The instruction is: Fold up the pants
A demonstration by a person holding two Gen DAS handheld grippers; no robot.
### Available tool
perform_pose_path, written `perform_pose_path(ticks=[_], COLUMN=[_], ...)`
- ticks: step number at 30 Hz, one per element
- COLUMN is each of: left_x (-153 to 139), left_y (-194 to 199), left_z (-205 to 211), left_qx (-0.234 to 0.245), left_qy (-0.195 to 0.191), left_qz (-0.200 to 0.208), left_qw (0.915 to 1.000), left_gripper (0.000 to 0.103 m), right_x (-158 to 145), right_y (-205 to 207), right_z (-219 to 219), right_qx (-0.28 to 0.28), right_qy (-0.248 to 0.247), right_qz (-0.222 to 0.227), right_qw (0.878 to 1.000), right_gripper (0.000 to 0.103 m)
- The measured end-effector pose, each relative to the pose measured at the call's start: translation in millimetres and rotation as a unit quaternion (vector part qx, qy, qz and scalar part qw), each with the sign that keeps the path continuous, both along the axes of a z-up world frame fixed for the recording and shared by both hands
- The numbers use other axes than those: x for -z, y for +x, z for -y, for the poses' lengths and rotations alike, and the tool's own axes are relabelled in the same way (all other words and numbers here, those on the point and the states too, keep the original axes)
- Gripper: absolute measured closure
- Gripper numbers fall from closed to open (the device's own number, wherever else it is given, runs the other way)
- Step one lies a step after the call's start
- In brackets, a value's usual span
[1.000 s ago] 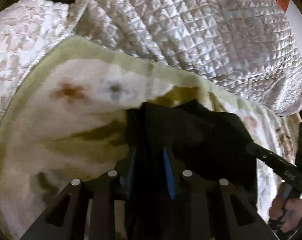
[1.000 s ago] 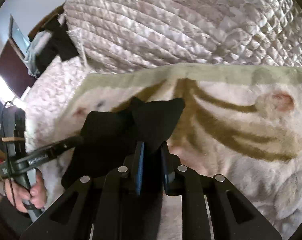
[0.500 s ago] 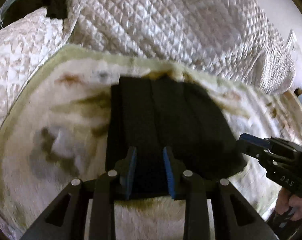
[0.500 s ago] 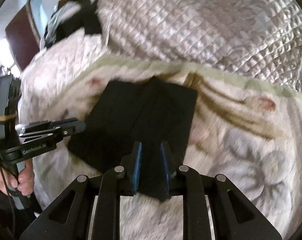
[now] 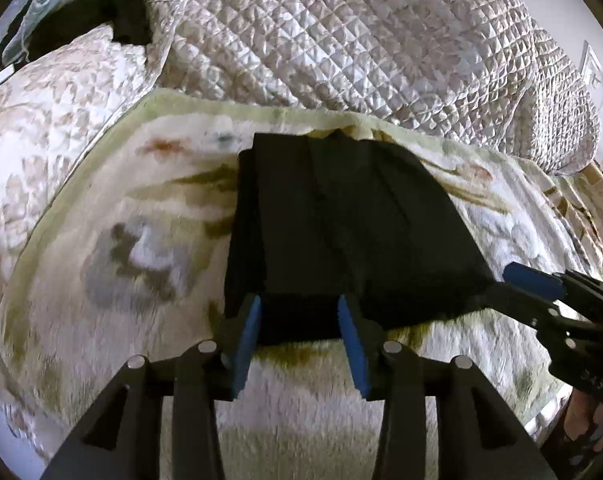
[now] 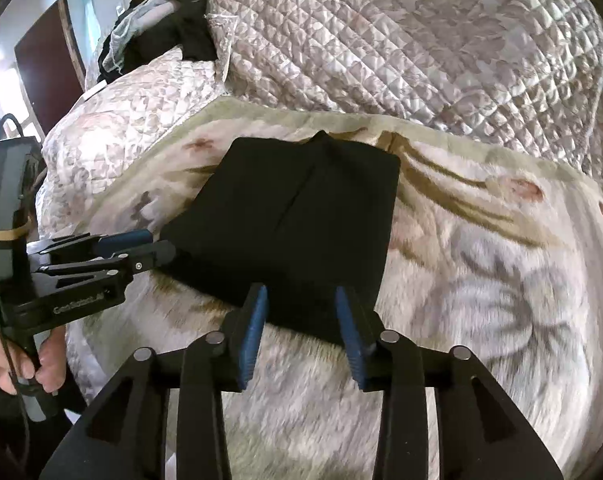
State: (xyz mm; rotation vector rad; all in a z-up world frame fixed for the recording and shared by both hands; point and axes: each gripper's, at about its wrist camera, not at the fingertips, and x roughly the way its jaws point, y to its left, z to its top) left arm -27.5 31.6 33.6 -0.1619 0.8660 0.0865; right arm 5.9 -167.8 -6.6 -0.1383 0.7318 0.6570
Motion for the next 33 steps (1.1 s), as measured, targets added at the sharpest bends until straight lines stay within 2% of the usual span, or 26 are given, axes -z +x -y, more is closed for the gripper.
perform_pose_path(ticks=[6,9,12,20,33], left_x=[14,23,26,29,30], left_y=[-10,-10,-10,-8,-8], left_z=[1,2,2,10,11], left_qx=[-0.015,-0.017,-0.017,-0.007,-0.005], left_qy=[0.006,0.012,0.019,0.032,0.038], left_qz=[-0.018,-0.032,-0.033,-0.030,-0.030], left_qw=[0.9997,0.9993,0.9991,0.9990,0.9988], left_gripper=[0.059,0.059,0.057,0.045,0.043], right_x=[21,30,37,41,41], right_y=[-4,-2,2,-3,-3], right_z=[4,2,4,-1,-2], right_qx=[0.010,0.017,0.022,0.010,0.009], right_qy=[-0.016,-0.039,-0.039,-0.045,-0.045], right_qz=[-0.029,-0.028,-0.036,-0.021,-0.020], right_qw=[0.999,0.999,0.998,0.999,0.999], right_gripper=[0.065,0.065,0.065,0.051,0.050])
